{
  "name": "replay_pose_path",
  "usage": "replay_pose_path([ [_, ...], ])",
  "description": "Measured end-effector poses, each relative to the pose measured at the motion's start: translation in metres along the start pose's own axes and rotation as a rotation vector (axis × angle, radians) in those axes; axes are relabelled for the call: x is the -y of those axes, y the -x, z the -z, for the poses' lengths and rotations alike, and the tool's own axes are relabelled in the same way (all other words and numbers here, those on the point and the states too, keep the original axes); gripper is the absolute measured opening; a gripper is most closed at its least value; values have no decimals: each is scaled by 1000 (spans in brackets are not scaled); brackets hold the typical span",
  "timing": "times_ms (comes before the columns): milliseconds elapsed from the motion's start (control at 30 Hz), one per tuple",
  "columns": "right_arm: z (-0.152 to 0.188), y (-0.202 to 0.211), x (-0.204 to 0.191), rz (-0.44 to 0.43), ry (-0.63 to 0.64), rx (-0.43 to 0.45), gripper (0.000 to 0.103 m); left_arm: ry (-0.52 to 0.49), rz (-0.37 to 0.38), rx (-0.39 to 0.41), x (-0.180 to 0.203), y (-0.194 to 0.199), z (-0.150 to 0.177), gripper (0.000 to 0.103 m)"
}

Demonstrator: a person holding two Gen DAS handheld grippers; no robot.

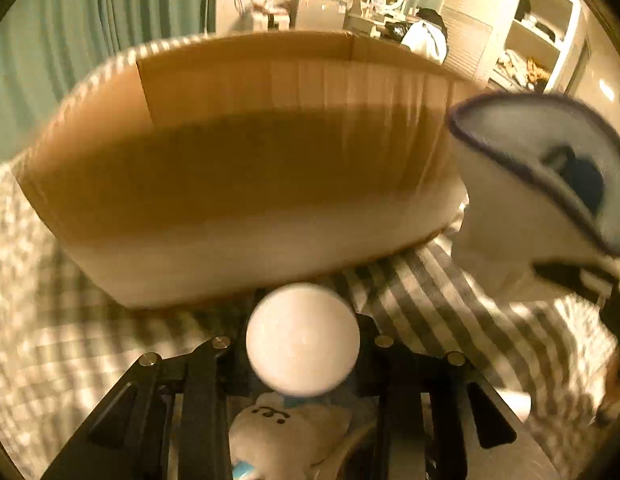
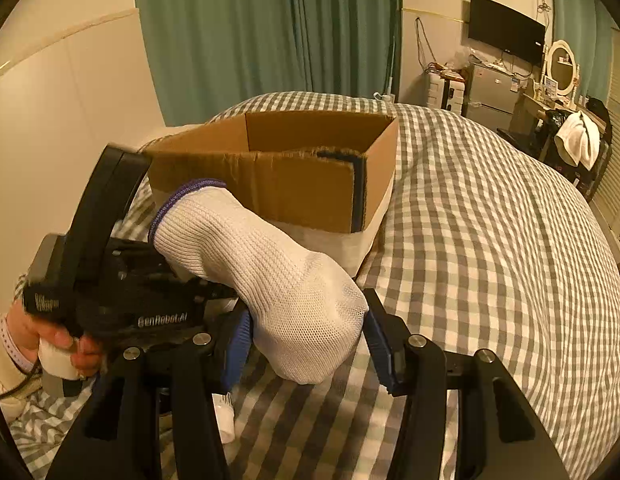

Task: Organize objects
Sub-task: 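Grasp the white round container with the left tool while the right tool holds the sock, then carry the sock and container over the box and open both tools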

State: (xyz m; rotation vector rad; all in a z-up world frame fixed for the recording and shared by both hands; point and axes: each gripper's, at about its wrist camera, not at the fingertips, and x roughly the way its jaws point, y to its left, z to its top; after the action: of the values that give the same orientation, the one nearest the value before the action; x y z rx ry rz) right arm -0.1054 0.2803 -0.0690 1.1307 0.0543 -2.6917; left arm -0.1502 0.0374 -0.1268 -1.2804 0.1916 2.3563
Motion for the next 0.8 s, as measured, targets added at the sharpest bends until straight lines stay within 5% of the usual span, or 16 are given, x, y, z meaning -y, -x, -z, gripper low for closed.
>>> replay_pose_path([
  [267, -9, 24, -7, 32, 22, 46, 51, -17, -106, 198, -1, 91, 11, 32],
  [400, -21, 31, -16, 28, 40, 85, 51, 2, -113, 252, 27, 103, -14, 32],
  [633, -61, 34, -19, 24, 86, 144, 51, -12, -108, 340, 1, 125, -93, 32],
  [800, -101, 21, -18, 58, 106, 191, 51, -42, -163, 356, -8, 106, -136, 32],
])
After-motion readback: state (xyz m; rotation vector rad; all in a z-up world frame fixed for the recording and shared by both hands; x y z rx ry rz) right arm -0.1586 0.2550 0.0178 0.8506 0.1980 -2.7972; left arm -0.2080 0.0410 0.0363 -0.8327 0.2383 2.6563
